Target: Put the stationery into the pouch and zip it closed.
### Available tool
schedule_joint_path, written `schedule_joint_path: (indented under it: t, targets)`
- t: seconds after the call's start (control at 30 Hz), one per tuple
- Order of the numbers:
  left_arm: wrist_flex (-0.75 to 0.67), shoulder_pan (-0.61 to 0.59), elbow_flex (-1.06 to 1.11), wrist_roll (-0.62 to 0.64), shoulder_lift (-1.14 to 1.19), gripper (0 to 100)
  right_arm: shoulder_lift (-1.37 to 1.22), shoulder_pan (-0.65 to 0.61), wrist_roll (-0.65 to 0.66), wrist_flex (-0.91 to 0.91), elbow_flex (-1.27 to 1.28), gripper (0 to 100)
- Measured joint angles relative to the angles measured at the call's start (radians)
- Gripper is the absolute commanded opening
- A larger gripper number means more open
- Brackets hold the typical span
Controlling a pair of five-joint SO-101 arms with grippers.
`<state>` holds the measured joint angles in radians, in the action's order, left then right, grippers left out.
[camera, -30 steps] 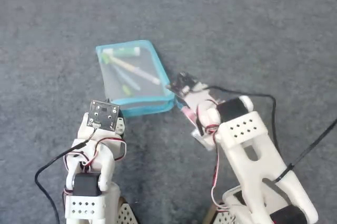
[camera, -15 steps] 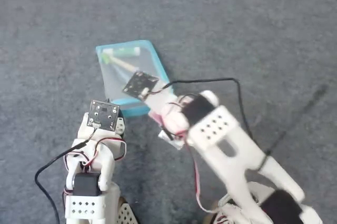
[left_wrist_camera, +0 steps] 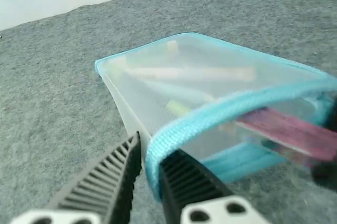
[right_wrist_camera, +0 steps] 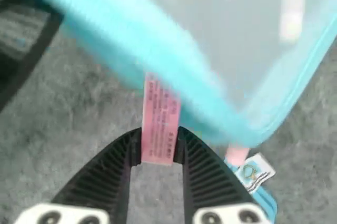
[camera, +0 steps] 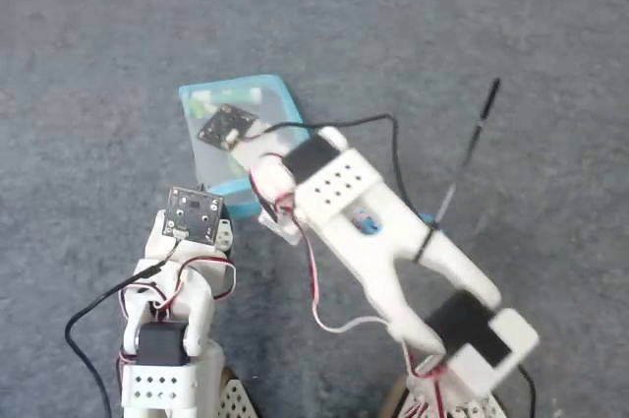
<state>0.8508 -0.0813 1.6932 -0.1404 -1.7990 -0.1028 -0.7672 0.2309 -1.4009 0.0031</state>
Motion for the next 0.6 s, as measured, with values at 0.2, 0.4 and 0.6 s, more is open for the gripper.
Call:
schedule_joint_path:
  t: [0.2, 0.4, 0.6]
  targets:
    - [0.002, 0.005, 0.000, 0.000, 0.000, 1, -0.150, 0.052, -0.040, -0.086, -0.235, 0.9]
    - [0.011, 0.017, 0.000, -0.009, 0.000, 1, -0.242, 0.057, -0.041, -0.193, -0.462, 0.9]
    - [0.031, 0.043, 0.000, -0.044, 0.000, 1, -0.325, 0.064, -0.044, -0.210, -0.583, 10.0]
